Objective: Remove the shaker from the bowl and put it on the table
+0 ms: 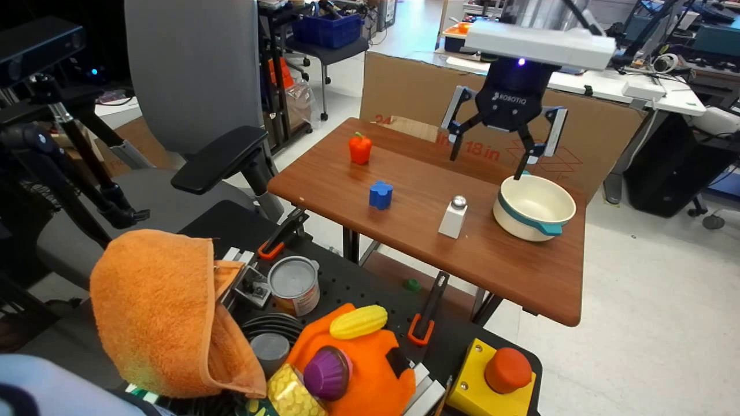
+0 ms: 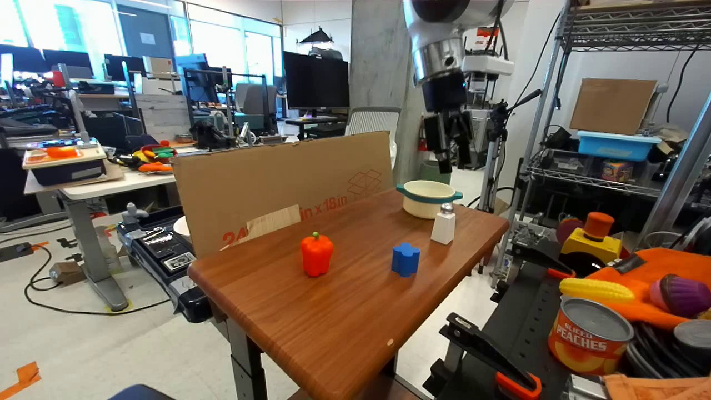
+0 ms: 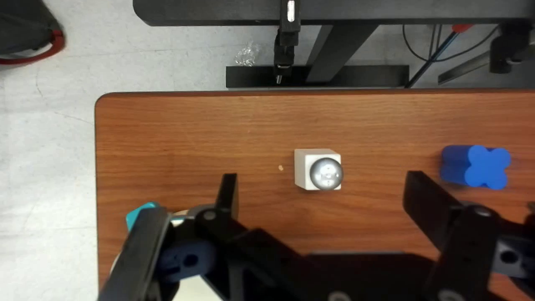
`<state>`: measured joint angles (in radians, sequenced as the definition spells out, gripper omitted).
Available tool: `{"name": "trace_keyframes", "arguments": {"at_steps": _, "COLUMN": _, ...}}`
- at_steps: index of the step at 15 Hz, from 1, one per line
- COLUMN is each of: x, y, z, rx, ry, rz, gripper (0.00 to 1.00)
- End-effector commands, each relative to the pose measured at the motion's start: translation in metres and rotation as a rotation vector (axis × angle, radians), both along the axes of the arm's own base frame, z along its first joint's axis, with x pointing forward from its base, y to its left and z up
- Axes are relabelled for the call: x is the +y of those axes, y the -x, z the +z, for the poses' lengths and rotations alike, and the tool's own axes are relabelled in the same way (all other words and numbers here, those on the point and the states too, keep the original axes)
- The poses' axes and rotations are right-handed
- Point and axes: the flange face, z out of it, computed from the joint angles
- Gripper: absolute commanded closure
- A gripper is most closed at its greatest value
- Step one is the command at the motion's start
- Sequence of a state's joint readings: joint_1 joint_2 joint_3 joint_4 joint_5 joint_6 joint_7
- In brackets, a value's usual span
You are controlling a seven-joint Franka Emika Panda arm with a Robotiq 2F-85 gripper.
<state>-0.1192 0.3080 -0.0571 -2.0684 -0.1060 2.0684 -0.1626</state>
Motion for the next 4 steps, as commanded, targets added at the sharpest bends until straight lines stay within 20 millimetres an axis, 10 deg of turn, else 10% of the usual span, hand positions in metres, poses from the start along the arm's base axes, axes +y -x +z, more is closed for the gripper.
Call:
{"name": "trace_keyframes", "arguments": {"at_steps": 1, "x": -0.0058, "y": 0.005, "z": 0.0138, "rx": -0.019, "ry": -0.008, "rz": -0.011, "gripper": 0.0}}
{"name": "trace_keyframes", "arguments": {"at_steps": 4, "x": -0.0063, "y": 0.0141, "z": 0.022, "rx": -0.029, "ry": -0.016, "rz": -0.016, "gripper": 0.0}}
